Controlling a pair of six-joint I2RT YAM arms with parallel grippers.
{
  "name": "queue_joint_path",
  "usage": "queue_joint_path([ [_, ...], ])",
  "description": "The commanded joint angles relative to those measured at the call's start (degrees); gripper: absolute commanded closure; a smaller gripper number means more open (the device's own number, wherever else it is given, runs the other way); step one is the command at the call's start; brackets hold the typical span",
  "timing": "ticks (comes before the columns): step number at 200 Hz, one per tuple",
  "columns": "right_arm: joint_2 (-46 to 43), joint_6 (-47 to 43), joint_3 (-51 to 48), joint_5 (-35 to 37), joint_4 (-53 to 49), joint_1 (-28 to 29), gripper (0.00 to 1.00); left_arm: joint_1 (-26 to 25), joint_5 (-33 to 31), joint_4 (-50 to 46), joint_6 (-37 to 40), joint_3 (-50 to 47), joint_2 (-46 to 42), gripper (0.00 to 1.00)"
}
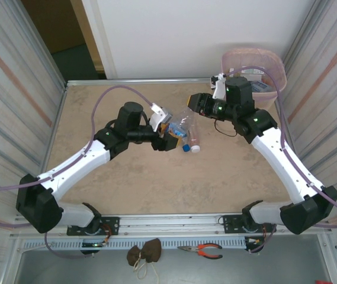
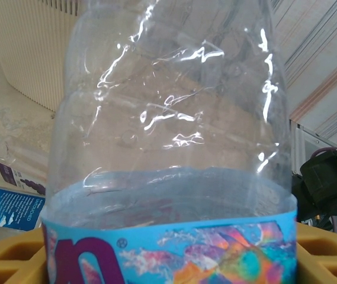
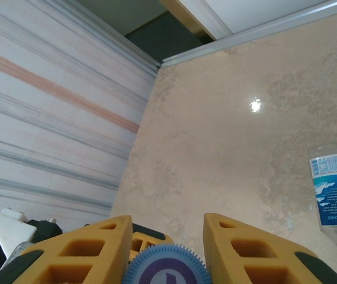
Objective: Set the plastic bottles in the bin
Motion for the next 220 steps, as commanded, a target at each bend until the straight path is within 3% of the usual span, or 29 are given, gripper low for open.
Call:
queue_joint_path([
  [1,-0.5,0.4,2.2,0.2,-0.1,0.5,0.78,-0.3,-1.0,2.5,0.5,0.0,-2.8,0.29],
  [34,-1.2,-0.7,3.0,2.2,-0.6,0.1,0.80,-0.2,-1.0,4.1,0.1,-1.0,-4.6,0.16],
  [80,-1.5,-1.7,5.4,1.2,-2.1,-5.6,0.80,-0.1,-2.4,3.4,0.8,-2.6,-7.8,0.15],
  [169,0.8,-3.3,15.2,-6.1,-3.2,-30.8,0.80,0.1,-4.3,2.2,1.0,-4.4,-10.5,0.14],
  [220,4.3,-4.5,18.6,0.6,1.6,-39.8,0.80,0.2,-4.9,1.4,1.1,-4.7,-10.6,0.14],
])
